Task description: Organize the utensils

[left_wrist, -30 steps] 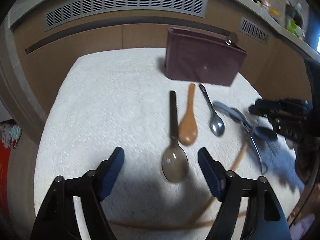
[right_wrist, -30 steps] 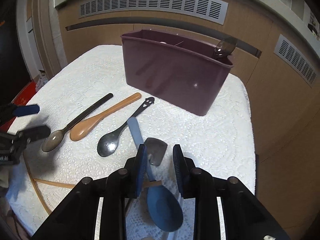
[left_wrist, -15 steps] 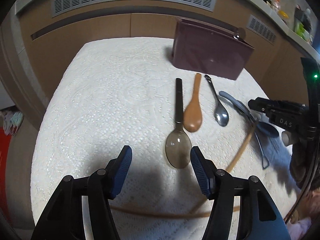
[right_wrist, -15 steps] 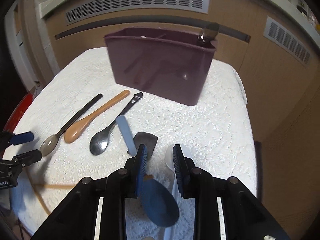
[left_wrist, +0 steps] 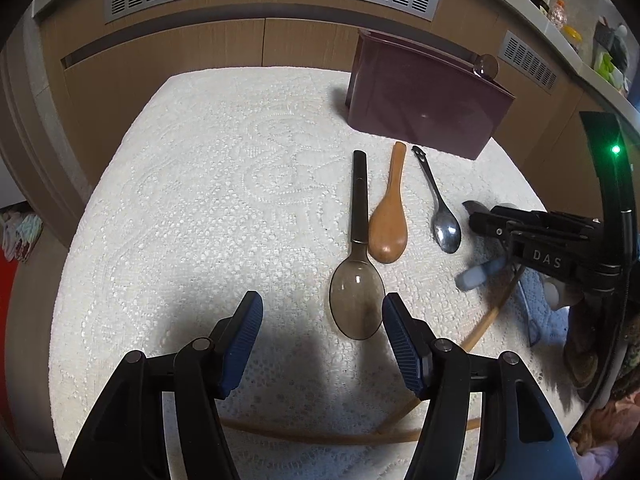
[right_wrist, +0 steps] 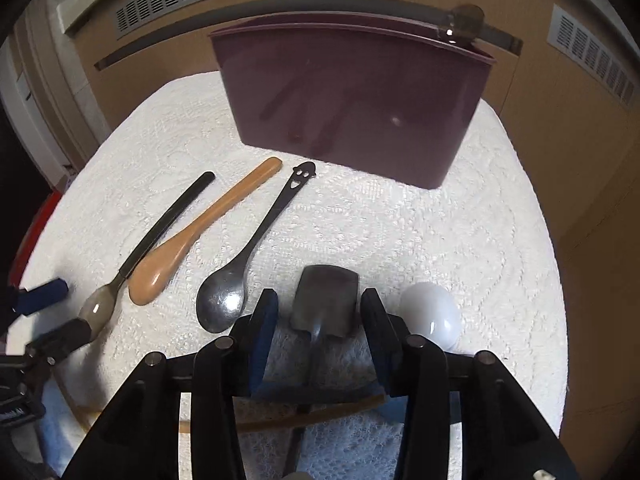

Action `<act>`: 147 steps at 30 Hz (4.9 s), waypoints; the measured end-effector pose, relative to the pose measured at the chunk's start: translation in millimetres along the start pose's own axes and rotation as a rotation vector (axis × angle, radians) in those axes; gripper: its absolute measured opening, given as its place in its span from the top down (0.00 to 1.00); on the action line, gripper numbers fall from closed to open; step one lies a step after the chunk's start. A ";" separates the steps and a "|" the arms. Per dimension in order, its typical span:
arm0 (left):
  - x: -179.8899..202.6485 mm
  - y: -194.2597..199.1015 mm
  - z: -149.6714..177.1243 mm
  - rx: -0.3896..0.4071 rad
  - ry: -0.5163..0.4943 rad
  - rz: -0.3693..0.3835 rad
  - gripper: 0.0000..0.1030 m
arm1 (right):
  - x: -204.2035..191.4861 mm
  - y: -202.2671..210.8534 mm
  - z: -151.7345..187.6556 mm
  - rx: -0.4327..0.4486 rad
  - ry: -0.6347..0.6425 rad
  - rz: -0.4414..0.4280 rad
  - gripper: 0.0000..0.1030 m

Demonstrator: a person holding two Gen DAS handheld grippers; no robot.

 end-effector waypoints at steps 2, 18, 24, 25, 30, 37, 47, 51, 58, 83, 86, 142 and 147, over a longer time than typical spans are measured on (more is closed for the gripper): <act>1.9 0.5 0.6 0.004 0.001 0.000 0.39 | 1.7 10.2 -3.0 0.033 0.004 0.012 0.71; 18.4 0.8 4.0 0.064 -0.086 -0.029 0.39 | 33.7 127.6 -33.0 0.351 -0.007 0.082 0.95; 24.8 -16.6 5.5 0.042 -0.135 -0.103 0.42 | 29.8 113.3 -20.5 0.321 0.007 0.049 0.95; 25.8 -16.9 3.5 0.049 -0.135 -0.105 0.45 | 29.8 111.6 -18.3 0.318 0.008 0.045 0.95; 20.2 -15.1 -6.4 0.083 -0.113 -0.111 0.67 | 28.7 103.1 -12.7 0.313 0.027 0.019 0.95; 23.2 33.9 -30.8 0.249 -0.120 -0.065 0.68 | 35.5 89.8 -14.8 0.296 0.014 0.032 0.95; 36.3 65.3 -46.2 0.321 -0.140 -0.039 0.87 | 12.3 98.0 -4.5 0.248 0.090 -0.019 0.96; 32.9 70.9 -45.6 0.330 -0.134 -0.044 0.88 | 6.5 100.9 7.3 0.225 0.145 -0.023 0.95; 6.9 63.9 -36.1 0.278 -0.085 -0.059 0.87 | 18.1 91.6 47.6 0.133 0.180 0.028 0.69; 2.9 12.4 -5.7 0.080 -0.094 -0.008 0.71 | 11.7 43.8 26.3 0.088 0.217 -0.036 0.69; 2.4 16.8 5.9 0.063 -0.148 0.012 0.59 | 13.8 47.2 40.6 0.069 0.219 -0.046 0.69; -37.8 31.9 4.4 0.057 0.084 -0.140 0.33 | -20.7 69.1 33.1 0.103 0.098 -0.018 0.94; -34.7 37.5 5.1 0.076 0.063 -0.153 0.30 | -16.2 69.9 46.5 0.093 0.095 -0.008 0.94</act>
Point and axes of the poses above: each gripper's, at about its wrist camera, not at the fingertips, and y roughly against the way its jaws point, x to its right, z to its underside, the point moved 7 cm from there along -y, roughly the way its jaws point, and after that the axes turned 11 degrees about y, right-handed, at the moved point
